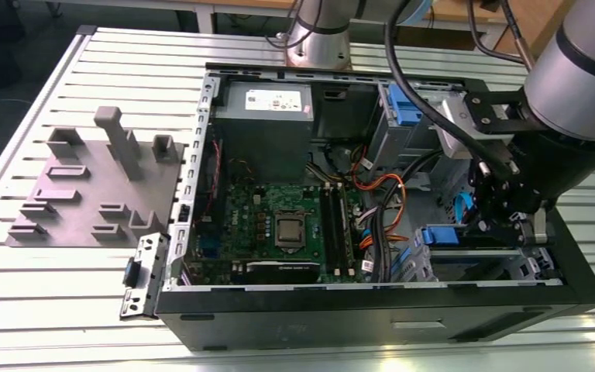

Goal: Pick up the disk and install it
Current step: 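Insert the second disk wire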

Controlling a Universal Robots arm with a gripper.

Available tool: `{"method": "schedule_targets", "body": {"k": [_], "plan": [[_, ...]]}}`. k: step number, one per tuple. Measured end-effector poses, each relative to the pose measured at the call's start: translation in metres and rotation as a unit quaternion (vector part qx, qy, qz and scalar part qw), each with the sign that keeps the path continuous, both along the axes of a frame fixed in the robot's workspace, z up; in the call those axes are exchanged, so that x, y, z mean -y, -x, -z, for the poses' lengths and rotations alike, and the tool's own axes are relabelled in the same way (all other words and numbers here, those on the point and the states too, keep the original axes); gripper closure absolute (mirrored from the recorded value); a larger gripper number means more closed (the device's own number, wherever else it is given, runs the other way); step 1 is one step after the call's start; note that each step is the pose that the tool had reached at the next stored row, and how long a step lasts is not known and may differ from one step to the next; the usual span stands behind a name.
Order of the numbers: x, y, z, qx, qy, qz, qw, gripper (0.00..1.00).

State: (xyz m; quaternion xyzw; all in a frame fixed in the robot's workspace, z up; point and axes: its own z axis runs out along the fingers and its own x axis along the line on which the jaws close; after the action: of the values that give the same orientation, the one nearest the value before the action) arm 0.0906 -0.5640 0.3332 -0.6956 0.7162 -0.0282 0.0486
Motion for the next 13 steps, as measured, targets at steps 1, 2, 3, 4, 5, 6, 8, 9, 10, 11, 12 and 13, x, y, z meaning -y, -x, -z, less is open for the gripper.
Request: {"method": "schedule_targets", "body": {"k": [1,2,3,4,5,6,8,9,10,11,12,13], "plan": [[0.0001,-0.0001,0.0001,0.0,-0.0016,0.0,1.0,0.84],[0.0003,-0.0002,0.0001,0.0,-0.0032,0.0,0.99999,0.84],[0.0006,-0.0004,0.0004,0.0,-0.0041,0.0,0.99999,0.84],[0.001,-0.0005,0.0008,0.0,-0.0044,0.0,0.99999,0.84],[0.0015,-0.0006,0.0012,0.0,-0.0047,0.0,0.99999,0.84],[0.002,-0.0007,0.0016,0.0,-0.0047,0.0,0.99999,0.84],[0.0032,-0.0008,0.0027,0.0,-0.005,0.001,0.99999,0.84],[0.0038,-0.0008,0.0038,0.0,-0.0052,0.001,0.99999,0.84],[0.0046,-0.0009,0.0047,0.0,-0.0052,0.001,0.99999,0.84],[0.0049,-0.0009,0.0051,0.0,-0.0052,0.001,0.99999,0.84],[0.0049,-0.0009,0.0051,0.0,-0.0052,0.001,0.99999,0.84],[0.0049,-0.0009,0.0051,0.0,-0.0052,0.001,0.99999,0.84]]}}
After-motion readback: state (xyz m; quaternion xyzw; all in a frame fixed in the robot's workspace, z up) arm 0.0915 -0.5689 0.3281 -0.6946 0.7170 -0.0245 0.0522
